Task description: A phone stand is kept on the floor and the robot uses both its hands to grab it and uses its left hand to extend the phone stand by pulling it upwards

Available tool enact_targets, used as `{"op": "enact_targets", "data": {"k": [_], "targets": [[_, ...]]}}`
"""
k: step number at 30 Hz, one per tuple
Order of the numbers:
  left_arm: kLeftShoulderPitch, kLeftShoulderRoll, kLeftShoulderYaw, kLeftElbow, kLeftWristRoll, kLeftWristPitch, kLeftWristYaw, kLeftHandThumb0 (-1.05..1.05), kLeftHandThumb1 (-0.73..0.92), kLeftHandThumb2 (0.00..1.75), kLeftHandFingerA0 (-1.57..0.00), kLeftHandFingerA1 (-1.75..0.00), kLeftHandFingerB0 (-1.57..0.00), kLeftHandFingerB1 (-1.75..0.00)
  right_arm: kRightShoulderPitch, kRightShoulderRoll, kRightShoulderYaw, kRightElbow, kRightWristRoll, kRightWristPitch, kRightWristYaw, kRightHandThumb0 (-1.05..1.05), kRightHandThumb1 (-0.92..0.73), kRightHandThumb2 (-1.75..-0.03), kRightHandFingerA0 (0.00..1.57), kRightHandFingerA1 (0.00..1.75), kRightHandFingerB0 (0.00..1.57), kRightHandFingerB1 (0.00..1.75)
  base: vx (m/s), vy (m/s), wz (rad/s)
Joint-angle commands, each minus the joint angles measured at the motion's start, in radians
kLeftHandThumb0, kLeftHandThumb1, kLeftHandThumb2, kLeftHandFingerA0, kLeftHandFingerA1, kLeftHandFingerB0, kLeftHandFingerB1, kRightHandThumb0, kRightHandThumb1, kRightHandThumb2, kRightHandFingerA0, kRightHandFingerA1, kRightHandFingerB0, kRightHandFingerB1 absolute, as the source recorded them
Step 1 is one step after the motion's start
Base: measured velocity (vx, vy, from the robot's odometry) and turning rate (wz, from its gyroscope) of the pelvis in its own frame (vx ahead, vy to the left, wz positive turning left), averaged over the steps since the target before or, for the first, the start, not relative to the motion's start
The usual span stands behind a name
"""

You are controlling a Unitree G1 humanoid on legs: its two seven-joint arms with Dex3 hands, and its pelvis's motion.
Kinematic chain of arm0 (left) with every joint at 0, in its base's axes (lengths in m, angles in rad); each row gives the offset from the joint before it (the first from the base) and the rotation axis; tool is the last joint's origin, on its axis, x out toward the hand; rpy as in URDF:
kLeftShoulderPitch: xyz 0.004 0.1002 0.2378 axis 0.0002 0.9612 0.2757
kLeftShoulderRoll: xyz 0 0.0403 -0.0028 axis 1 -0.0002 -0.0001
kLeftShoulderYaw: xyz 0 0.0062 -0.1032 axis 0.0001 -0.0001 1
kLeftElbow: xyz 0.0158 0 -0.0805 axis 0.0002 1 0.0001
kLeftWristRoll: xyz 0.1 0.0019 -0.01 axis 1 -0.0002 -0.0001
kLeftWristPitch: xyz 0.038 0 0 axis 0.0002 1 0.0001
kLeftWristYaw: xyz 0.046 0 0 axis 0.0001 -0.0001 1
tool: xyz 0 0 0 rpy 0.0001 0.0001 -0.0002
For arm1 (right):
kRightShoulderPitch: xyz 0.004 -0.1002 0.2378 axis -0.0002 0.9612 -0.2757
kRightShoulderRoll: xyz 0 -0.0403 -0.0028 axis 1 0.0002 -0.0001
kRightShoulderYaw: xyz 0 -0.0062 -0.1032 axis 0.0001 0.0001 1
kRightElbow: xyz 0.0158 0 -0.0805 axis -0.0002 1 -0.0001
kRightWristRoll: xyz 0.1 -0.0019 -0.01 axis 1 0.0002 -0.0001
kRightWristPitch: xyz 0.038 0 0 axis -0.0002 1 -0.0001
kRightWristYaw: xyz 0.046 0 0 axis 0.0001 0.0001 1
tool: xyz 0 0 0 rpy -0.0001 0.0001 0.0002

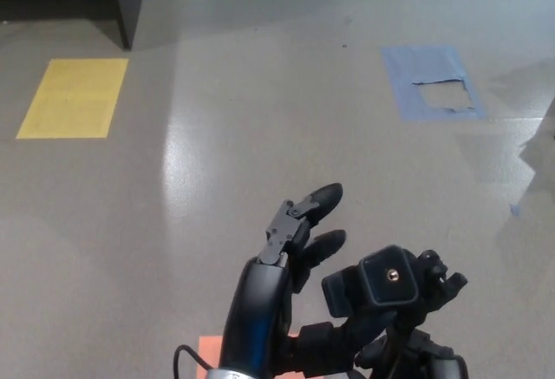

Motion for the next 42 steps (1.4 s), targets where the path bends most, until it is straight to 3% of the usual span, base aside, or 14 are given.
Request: {"op": "enact_targets", "data": {"k": [1,6,8,9,13,14,15,21,23,27,30,31,41,42], "targets": [[-0.013,-0.030,-0.023,-0.027,0.103,0.145,0.050,-1.05,0.56,0.54,0.00,-0.61,0.00,-0.56,0.007,0.004,0.019,0.015,-0.010,-0.055,-0.010,-0.23,-0.64,-0.61,1.35,1.44,1.26,1.41,0.00,0.000,0.00],[-0.022,-0.030,-0.020,-0.028,0.091,0.168,0.029,-1.05,0.56,0.57,0.00,-0.60,0.00,-0.57,0.007,0.006,0.024,0.020,-0.007,-0.061,-0.012,-0.22,-0.63,-0.62,1.34,1.43,1.26,1.37,0.00,0.000,0.00],[-0.032,-0.023,-0.023,-0.022,0.085,0.172,0.013,-1.05,0.52,0.57,0.00,-0.63,0.00,-0.60,0.011,0.018,0.016,0.007,0.024,-0.032,0.016,-0.25,-0.44,-0.90,1.34,1.23,1.05,0.99,0.00,0.000,0.00],[-0.038,-0.018,-0.025,-0.024,0.079,0.177,0.000,-1.05,0.52,0.58,0.00,-0.62,0.00,-0.66,0.010,0.021,0.013,0.003,0.030,-0.023,0.019,-0.29,-0.62,-0.59,1.31,1.12,1.02,0.78,0.00,0.000,0.00],[-0.045,-0.012,-0.023,-0.032,0.048,0.198,-0.032,-1.05,0.38,0.80,0.00,-0.68,0.00,-0.68,0.008,0.021,0.012,-0.005,0.028,-0.012,0.022,-0.31,-0.63,-0.59,1.29,1.08,1.04,0.76,0.00,0.000,0.00],[-0.036,-0.054,-0.008,-0.014,0.017,0.168,-0.006,-0.87,0.36,0.52,-1.23,-0.86,-1.39,-0.80,0.007,0.021,0.010,-0.009,0.034,-0.014,0.031,-0.33,-0.64,-0.59,1.24,0.97,1.02,0.78,0.00,0.000,0.00],[-0.028,-0.081,-0.002,0.000,0.005,0.143,0.015,-0.81,0.27,0.67,-1.50,-1.00,-1.55,-1.03,0.008,0.018,0.012,-0.011,0.030,-0.015,0.030,-0.35,-0.65,-0.59,1.19,0.95,1.01,0.80,0.00,0.000,0.00],[-0.025,-0.109,-0.004,0.049,-0.007,0.048,0.042,-0.60,0.35,0.83,-1.53,-1.22,-1.55,-1.29,0.011,0.022,0.005,-0.012,0.043,-0.023,0.043,-0.33,-0.62,-0.58,1.18,0.88,1.02,0.76,0.00,0.000,0.00],[-0.035,-0.130,-0.017,0.053,-0.050,0.048,0.016,-0.77,0.25,0.70,-1.57,-1.18,-1.53,-1.20,0.014,0.015,0.015,-0.037,0.006,0.066,0.025,-0.53,-0.56,-0.94,0.86,1.04,0.52,0.90,0.00,0.000,0.00],[-0.038,-0.146,-0.026,0.071,-0.061,0.006,0.034,-0.39,0.01,0.77,-1.48,-1.32,-1.47,-1.32,0.026,-0.008,0.052,-0.081,-0.062,0.120,-0.001,-0.43,-0.70,-0.60,0.47,1.27,0.29,1.18,0.00,0.000,0.00],[-0.031,-0.151,-0.034,0.056,-0.090,0.024,0.021,-0.39,0.01,0.76,-1.49,-1.32,-1.48,-1.32,0.040,-0.013,0.062,-0.110,-0.070,0.167,0.003,-0.47,-0.73,-0.59,0.58,1.17,0.46,1.11,0.00,0.000,0.00],[-0.030,-0.139,-0.047,0.029,-0.088,0.039,0.014,-0.39,0.01,0.76,-1.48,-1.32,-1.47,-1.32,0.038,-0.056,0.109,-0.125,-0.177,0.206,-0.047,-0.52,-0.84,-0.65,0.01,1.40,0.02,1.24,0.00,0.000,0.00],[-0.035,-0.111,-0.113,-0.094,-0.094,0.052,0.011,-0.37,0.06,0.77,-1.46,-1.30,-1.45,-1.29,0.015,-0.128,0.193,-0.122,-0.280,0.303,-0.129,-0.51,-0.86,-0.58,0.00,1.19,0.13,1.12,0.00,0.000,0.00],[-0.142,-0.114,-0.143,-0.214,-0.041,0.028,-0.007,-0.36,0.16,0.82,-1.36,-1.24,-1.33,-1.22,0.030,-0.052,0.072,-0.067,-0.031,0.134,-0.051,-0.39,-0.67,-0.61,1.04,1.00,0.82,0.96,0.00,0.000,0.00]]}}
